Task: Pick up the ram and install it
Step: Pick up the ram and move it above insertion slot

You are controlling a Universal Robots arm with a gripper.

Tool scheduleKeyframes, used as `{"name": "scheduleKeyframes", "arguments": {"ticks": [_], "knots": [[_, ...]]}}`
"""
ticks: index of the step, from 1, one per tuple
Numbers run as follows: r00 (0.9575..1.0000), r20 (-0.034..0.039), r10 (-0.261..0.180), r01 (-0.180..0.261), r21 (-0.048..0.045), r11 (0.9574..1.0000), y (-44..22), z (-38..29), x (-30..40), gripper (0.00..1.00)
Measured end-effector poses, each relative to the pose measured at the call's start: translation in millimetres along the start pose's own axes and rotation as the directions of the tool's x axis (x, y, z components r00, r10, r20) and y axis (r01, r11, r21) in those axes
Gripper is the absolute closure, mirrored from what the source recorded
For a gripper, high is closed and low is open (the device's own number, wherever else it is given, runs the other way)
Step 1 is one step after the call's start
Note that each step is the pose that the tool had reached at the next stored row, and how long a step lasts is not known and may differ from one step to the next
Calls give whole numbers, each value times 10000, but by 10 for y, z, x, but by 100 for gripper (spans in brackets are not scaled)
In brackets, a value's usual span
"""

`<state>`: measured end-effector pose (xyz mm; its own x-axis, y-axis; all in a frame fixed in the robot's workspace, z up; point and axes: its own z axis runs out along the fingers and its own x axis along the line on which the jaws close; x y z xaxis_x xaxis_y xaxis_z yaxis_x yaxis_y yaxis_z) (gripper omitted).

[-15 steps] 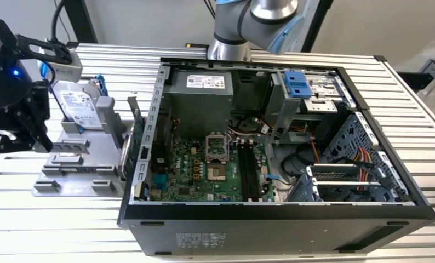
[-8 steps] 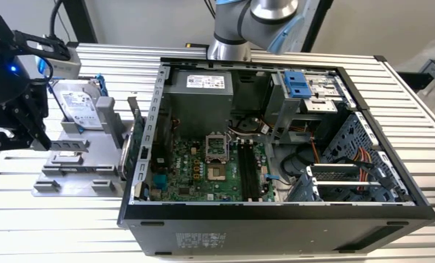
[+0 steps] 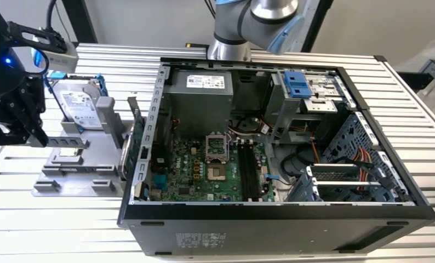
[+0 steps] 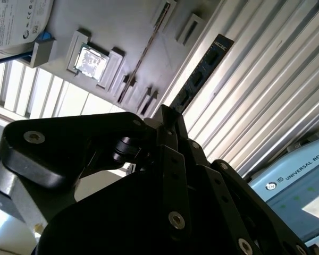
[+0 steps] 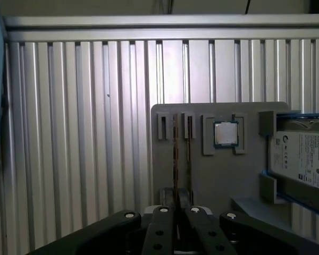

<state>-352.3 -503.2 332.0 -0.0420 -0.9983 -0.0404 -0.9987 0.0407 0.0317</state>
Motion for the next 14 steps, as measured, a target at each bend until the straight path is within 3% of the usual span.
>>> {"name": "scheduleKeyframes", "arguments": {"ticks": [14], "knots": [[10000, 0, 1, -1, 0, 10000, 6, -153, -7, 100]]}}
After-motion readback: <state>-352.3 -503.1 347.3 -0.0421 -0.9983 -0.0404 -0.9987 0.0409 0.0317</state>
